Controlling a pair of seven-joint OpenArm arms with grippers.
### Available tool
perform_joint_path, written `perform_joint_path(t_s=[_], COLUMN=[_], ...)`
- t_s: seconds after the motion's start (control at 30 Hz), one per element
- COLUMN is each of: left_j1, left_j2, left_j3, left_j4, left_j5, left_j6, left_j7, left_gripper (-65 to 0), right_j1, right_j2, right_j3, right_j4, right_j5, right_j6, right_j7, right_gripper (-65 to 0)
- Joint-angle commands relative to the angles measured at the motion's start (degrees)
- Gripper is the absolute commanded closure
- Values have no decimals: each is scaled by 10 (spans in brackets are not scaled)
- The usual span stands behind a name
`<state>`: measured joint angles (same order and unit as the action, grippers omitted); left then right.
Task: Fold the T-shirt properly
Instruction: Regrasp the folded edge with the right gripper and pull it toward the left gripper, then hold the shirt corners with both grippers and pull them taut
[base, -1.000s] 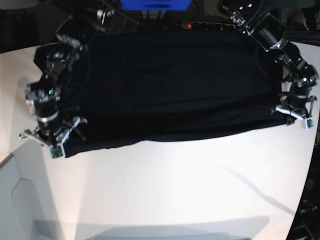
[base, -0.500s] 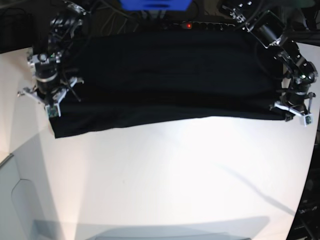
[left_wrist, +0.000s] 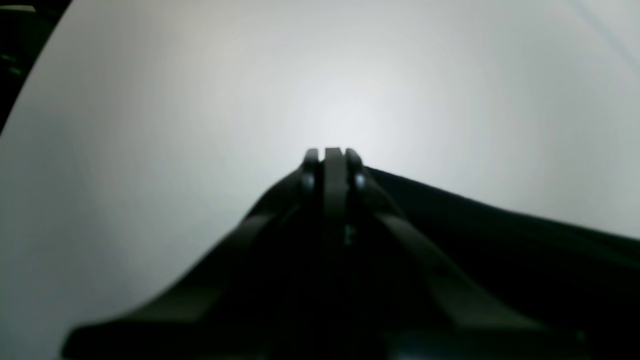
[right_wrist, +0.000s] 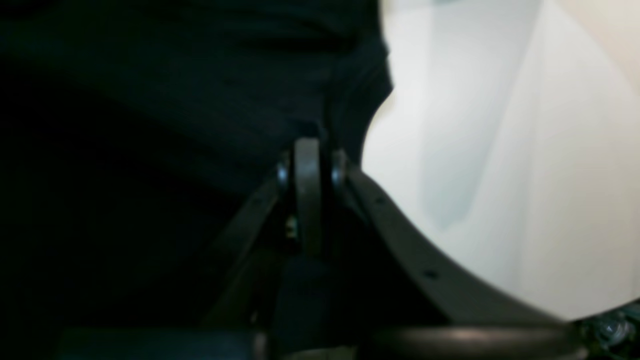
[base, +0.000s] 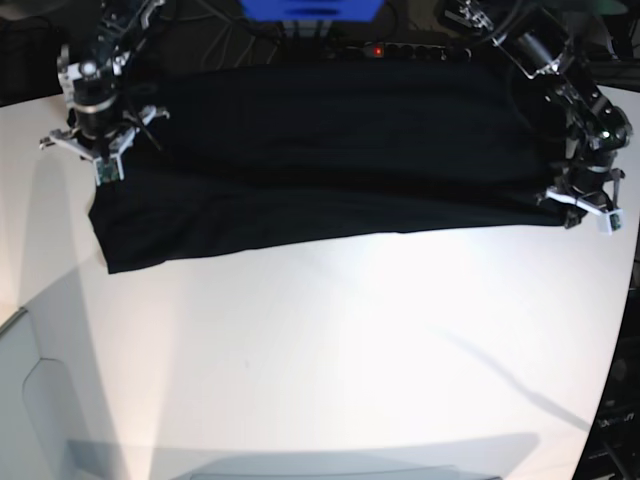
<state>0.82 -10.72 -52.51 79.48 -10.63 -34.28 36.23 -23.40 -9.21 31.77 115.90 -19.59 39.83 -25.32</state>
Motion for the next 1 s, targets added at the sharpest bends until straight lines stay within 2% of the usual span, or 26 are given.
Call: perform_joint_path(t_s=[0.0, 0.3, 0.53, 0.77, 0.97], left_j1=[-6, 19, 36, 49, 50], left_j2=[-12, -12, -1, 0, 0], left_j3=[-2, -4, -4, -26, -40], left_j4=[13, 37, 63, 63, 63], left_j5=[-8, -8, -9, -9, -9], left_j6=[2, 2, 2, 2, 1], left_j7=[-14, -14, -15, -15, -15], left_gripper=[0, 0, 0, 0, 0], right_j1=[-14, -113, -131, -165, -197], right_j2=[2, 2, 2, 2, 2], right_j3=[1, 1, 46, 48, 34], right_j4=[12, 12, 11, 12, 10], right_j5=[22, 152, 263, 272, 272], right_j6=[2, 2, 2, 2, 2], right_j7=[25, 152, 175, 178, 236], right_gripper=[0, 0, 0, 0, 0])
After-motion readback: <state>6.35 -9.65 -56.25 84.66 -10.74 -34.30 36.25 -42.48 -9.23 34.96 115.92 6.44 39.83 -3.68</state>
